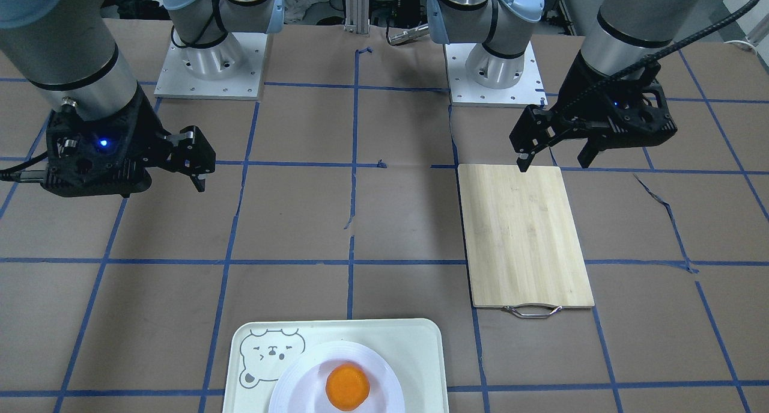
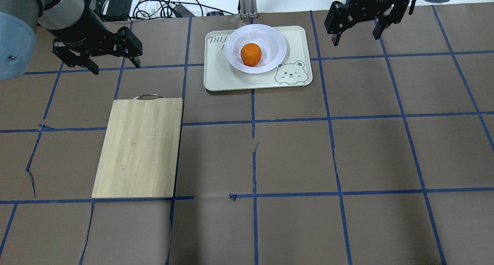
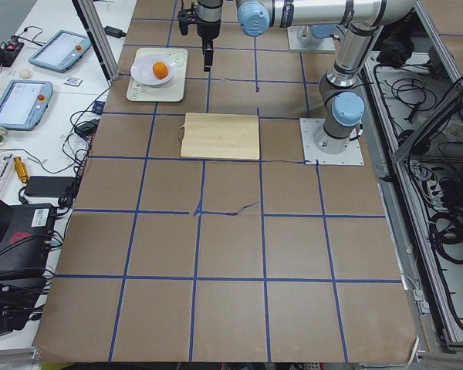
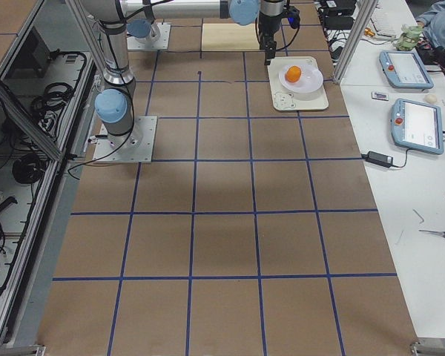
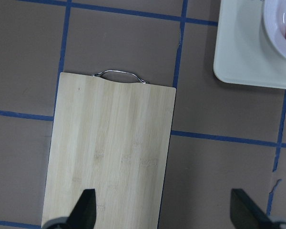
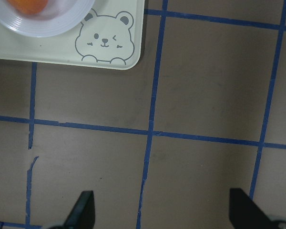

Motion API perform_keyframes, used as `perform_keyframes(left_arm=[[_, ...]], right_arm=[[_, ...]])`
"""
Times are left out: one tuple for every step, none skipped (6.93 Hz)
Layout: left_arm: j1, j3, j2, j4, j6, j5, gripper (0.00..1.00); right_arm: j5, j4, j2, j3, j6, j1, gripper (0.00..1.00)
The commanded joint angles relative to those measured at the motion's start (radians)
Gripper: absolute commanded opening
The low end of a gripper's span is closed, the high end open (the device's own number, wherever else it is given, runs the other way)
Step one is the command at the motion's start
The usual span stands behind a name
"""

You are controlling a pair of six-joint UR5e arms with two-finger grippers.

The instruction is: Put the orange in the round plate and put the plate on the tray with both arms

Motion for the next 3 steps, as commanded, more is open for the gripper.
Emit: perform_keyframes(left_arm=[[-0.001, -0.007, 0.0, -0.002, 0.006, -0.005, 1.0], [-0.002, -0.009, -0.001, -0.002, 0.006, -0.005, 1.0], [-0.002, -0.01, -0.001, -0.002, 0.006, -0.002, 1.0]], right_arm=[[0.011, 0.0, -0.014, 0.009, 0.001, 0.005, 1.0], [0.011, 0.0, -0.012, 0.01, 0.001, 0.0, 1.0], [0.011, 0.0, -0.012, 0.015, 0.001, 0.0, 1.0]])
